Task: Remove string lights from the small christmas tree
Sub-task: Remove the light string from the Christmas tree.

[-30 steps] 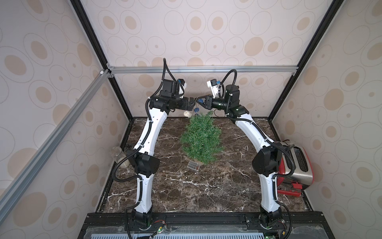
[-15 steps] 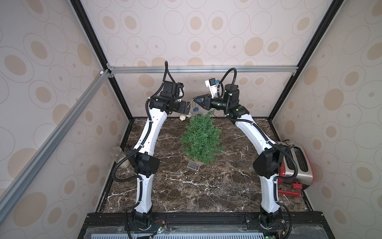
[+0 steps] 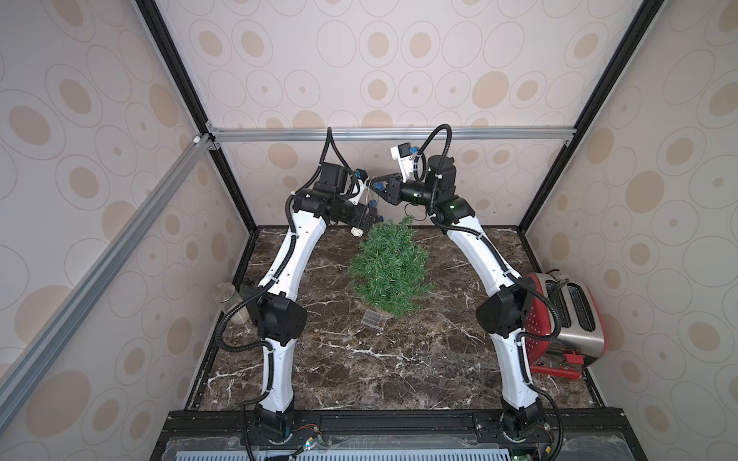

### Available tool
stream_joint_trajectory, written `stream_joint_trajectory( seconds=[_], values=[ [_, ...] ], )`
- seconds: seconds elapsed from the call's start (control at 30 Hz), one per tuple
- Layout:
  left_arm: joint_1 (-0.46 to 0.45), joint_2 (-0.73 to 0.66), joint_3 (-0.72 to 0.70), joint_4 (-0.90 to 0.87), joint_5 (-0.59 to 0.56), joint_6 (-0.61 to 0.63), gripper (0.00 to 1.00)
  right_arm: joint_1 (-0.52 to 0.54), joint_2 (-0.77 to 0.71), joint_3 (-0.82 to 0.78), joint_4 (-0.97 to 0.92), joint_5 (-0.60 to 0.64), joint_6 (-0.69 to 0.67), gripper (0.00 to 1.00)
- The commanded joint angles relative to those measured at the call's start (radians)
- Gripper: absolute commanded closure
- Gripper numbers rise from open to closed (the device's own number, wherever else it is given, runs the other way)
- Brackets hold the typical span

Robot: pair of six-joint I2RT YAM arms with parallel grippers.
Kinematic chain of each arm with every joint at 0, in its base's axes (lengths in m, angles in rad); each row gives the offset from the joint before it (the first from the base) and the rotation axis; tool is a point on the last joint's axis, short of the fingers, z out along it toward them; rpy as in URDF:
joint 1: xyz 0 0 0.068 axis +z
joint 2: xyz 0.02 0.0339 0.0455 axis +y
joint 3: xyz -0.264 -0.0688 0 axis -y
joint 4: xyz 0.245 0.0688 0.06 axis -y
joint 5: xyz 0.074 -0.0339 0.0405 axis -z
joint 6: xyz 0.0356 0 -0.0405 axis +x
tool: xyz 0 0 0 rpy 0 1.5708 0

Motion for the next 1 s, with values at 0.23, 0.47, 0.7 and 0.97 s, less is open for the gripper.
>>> stream_joint_trajectory(
  seconds=[0.23,0.47,0.7,0.97],
  values=[
    [0.012,-0.129,-0.114,0.368,0.013,-0.147,0.01,-0.028,0.031,0.013,-0.035,0.092,0.028,1.00],
    [0.025,-0.230,-0.292,0.634,-0.167,-0.315,0.01,-0.086,-0.015,-0.022,-0.094,0.304,0.023,1.00],
    [0.036,-0.344,-0.410,0.616,-0.362,-0.358,0.01,-0.157,-0.227,-0.190,-0.098,0.489,-0.040,1.00],
    [0.039,-0.530,-0.665,0.637,-0.402,-0.446,0.01,-0.163,-0.468,-0.298,-0.192,0.686,-0.176,1.00]
  ],
)
